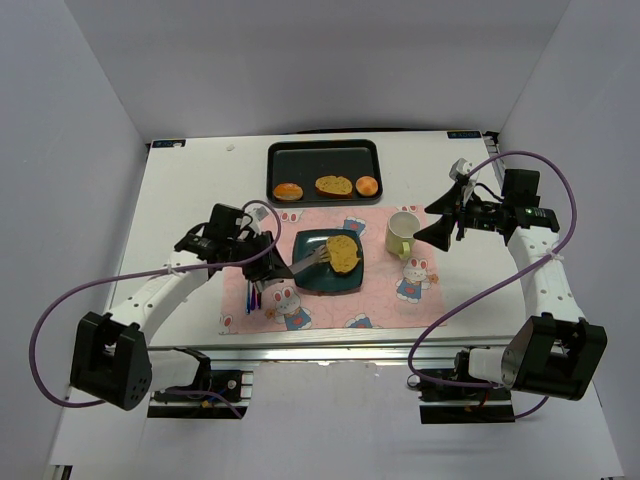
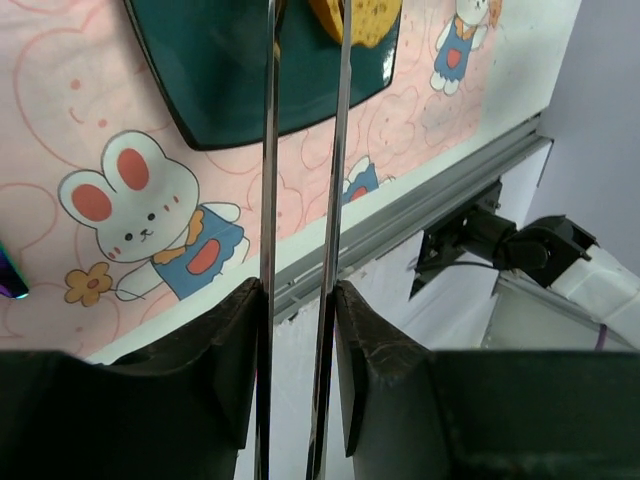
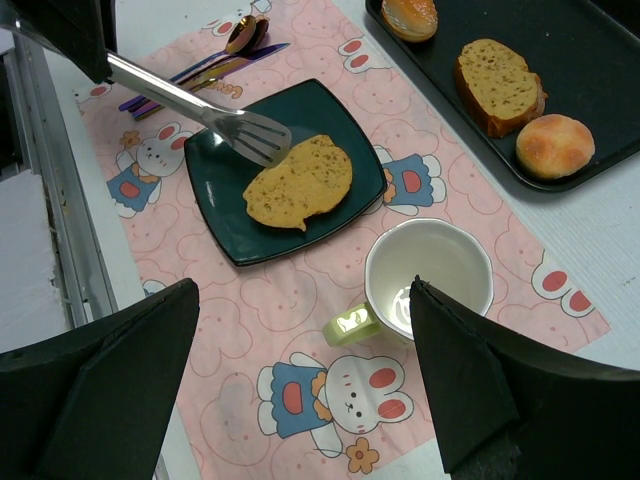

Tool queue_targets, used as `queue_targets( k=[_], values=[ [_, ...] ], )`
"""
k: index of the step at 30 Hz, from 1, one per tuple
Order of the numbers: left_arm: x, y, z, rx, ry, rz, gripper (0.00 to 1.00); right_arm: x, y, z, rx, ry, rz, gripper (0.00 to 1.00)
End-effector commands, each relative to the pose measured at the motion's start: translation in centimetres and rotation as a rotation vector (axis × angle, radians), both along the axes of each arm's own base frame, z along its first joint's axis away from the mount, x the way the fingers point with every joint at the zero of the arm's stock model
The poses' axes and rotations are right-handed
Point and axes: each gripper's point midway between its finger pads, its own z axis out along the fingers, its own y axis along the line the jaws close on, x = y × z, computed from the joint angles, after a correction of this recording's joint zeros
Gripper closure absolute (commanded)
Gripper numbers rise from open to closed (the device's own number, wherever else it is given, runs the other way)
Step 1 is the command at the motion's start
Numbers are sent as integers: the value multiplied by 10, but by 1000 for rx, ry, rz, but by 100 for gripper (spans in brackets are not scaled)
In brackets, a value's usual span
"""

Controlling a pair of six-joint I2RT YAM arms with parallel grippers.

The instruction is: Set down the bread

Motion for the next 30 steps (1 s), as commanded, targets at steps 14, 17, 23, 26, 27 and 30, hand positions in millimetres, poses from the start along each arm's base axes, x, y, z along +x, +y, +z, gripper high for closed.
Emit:
queue_targets(
  k=[14, 17, 23, 26, 27, 30],
  values=[
    [99, -6, 67, 20, -243, 188, 61, -1, 1, 8, 8, -43, 23, 11],
    [137, -12, 72, -9, -246, 284, 60, -1, 2, 9, 19, -39, 28, 11],
    [192, -25, 68, -44, -233, 368, 59, -2, 3, 9, 19, -48, 31, 11],
    [209, -28, 72, -63, -232, 402, 58, -2, 3, 8, 24, -49, 34, 11],
    [214, -27, 64, -50, -212, 415, 58, -4, 4, 7, 28, -42, 36, 11],
    [223, -26, 61, -32, -200, 429, 58, -5, 4, 5, 29, -42, 35, 11]
  ],
)
